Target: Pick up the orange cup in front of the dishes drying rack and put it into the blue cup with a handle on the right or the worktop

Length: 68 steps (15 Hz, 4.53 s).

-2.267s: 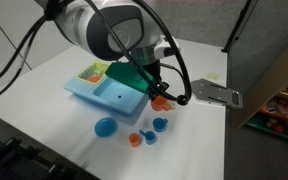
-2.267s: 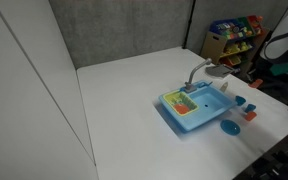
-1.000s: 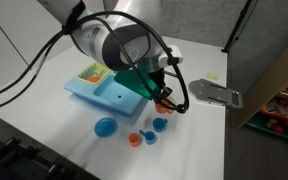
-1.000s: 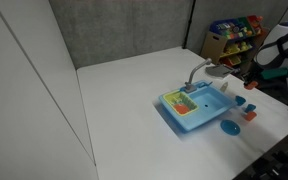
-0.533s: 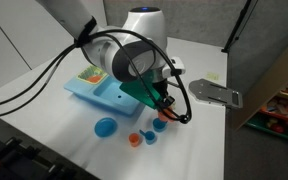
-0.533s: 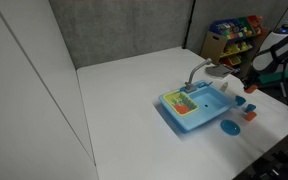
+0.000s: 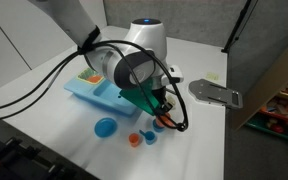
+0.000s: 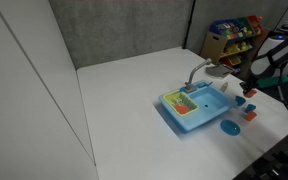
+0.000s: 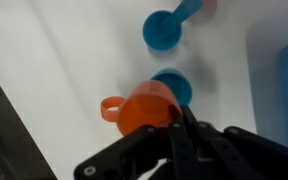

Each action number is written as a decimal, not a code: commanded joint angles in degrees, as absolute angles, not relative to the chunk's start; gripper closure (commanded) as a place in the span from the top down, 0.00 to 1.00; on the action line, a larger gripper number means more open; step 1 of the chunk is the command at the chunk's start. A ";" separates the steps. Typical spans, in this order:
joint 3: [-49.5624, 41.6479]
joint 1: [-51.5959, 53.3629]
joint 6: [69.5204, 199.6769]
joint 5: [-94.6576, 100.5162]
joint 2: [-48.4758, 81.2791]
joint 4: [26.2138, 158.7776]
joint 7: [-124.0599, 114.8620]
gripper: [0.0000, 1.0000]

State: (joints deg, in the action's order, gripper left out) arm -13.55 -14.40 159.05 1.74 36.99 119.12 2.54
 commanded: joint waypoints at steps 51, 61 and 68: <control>-8.81 -10.29 132.39 0.83 10.73 125.24 3.43 1.00; -6.06 -5.72 116.16 1.57 -1.56 124.32 0.56 1.00; -3.88 -4.40 111.65 1.45 -8.68 123.32 -3.30 1.00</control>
State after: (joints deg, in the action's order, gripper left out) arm -4.49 -4.81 113.77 0.66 -5.85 123.57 -0.85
